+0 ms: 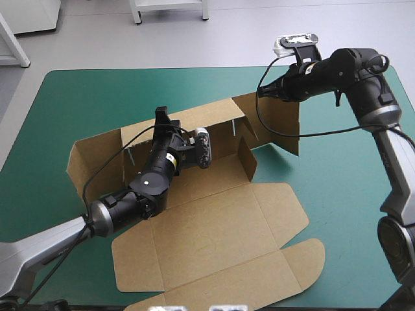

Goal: Fold the box

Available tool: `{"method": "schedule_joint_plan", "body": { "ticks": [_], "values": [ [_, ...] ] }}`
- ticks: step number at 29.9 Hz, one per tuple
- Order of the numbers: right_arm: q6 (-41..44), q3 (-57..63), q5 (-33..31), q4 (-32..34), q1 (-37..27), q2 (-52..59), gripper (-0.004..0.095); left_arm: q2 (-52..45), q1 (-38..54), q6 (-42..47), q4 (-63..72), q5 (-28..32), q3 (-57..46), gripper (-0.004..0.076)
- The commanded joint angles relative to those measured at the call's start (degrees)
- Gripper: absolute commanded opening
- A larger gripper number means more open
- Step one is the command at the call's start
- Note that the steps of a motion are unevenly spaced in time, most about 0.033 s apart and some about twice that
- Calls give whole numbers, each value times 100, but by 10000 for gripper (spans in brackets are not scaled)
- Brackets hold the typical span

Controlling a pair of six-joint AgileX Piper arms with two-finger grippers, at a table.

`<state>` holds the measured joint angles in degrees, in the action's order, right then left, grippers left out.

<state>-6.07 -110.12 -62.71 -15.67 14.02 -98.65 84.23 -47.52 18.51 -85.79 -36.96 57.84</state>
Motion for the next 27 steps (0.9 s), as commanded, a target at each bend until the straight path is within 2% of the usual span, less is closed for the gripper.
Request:
{"method": "schedule_joint_plan", "body": {
  "ticks": [1, 9, 19, 27],
  "values": [
    [-6, -318, 259, -153, 4, 55, -17, -207, 66, 158, -353, 5, 180, -8],
    [-58, -873, 380, -392, 4, -506, -17, -207, 66, 213, -275, 121, 180, -8],
    [103, -2679, -126, -442, 4, -1701, -17, -207, 66, 282, 10, 153, 180, -8],
    [123, -2924, 74, -574, 4, -2194, -17, -207, 66, 282, -1, 164, 180, -8]
  ]
}}
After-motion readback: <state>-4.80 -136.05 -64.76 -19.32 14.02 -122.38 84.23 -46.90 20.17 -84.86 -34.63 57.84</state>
